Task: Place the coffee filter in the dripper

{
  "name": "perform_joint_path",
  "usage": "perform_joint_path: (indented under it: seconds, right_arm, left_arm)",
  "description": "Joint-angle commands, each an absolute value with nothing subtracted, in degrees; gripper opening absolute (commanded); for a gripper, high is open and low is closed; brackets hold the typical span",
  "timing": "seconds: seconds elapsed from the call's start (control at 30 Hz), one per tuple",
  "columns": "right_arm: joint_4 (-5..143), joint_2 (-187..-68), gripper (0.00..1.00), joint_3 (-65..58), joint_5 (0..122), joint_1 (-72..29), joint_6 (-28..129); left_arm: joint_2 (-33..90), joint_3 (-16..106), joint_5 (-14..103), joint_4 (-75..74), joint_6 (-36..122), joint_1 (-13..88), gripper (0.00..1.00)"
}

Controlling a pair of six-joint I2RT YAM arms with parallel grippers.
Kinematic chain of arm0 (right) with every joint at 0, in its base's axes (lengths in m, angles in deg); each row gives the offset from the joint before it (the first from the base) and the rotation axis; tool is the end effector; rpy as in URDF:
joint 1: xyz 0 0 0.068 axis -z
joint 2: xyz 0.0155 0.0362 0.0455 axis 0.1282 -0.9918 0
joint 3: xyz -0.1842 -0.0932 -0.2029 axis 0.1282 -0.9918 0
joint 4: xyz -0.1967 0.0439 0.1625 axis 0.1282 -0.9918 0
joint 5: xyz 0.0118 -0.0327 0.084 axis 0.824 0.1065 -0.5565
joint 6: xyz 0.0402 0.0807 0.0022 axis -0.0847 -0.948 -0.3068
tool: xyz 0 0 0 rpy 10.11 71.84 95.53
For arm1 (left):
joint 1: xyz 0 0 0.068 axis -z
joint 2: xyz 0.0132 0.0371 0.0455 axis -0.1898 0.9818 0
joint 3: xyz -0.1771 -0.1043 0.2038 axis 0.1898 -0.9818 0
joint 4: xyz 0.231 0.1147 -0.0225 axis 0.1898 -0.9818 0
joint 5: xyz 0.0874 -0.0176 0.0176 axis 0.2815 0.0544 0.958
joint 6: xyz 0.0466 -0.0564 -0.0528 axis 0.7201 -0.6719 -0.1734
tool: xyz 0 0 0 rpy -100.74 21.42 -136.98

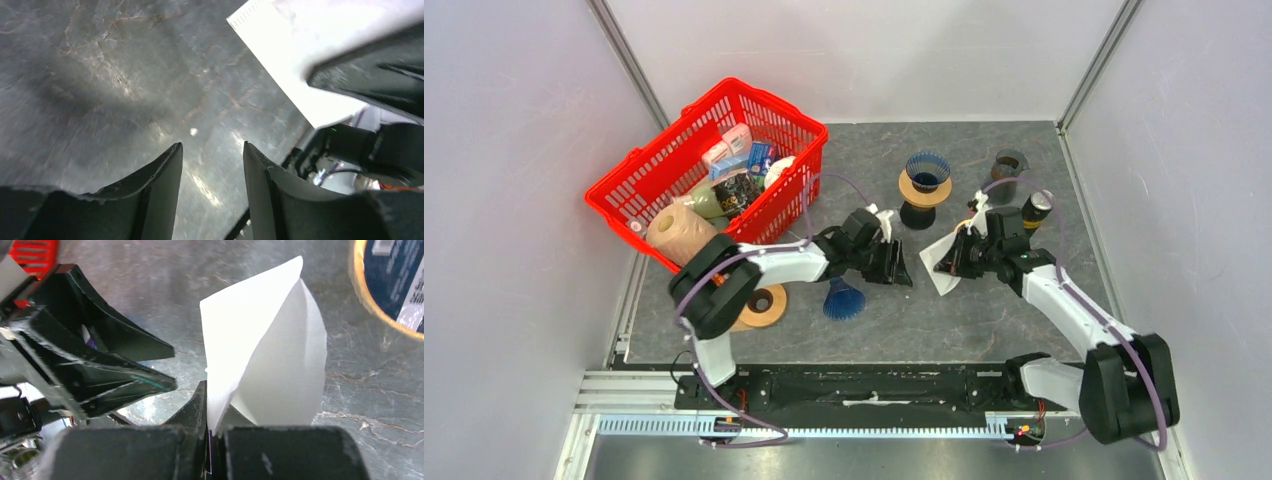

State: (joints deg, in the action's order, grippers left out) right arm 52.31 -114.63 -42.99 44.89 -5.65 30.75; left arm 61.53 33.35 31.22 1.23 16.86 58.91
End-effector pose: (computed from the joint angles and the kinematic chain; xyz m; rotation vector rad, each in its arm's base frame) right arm 0.2369 0.0875 0.1850 0.1069 2.4945 0.8014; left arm 0.2613 -0.3341 0.1410 0.4331 2.5433 -1.1092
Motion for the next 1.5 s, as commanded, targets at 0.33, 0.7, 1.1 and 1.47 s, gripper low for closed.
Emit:
perform_joint_path:
  seconds: [0.33, 0.7, 1.1, 1.47]
  right_arm:
    - [42.2, -96.0, 0.00, -34.8, 35.8, -24.2, 91.2]
    - [14.7, -115.3, 0.00, -10.2, 46.1, -36.9, 130.5]
    - [4.1, -123.1, 0.00, -1.7, 52.3, -42.7, 140.6]
    - [4.2, -125.1, 0.00, -0.2, 53.5, -42.8, 138.3]
  left_arm:
    - [23.6, 26.0, 42.9, -10.2, 19.7, 51.1, 0.87]
    - [17.5, 26.3, 26.5, -12.6, 18.3, 48.0, 0.94]
    - [15.9, 25.2, 18.6, -12.3, 20.1, 48.0, 0.94]
    - [23.4, 26.2, 13.7, -10.2, 20.7, 51.6, 0.94]
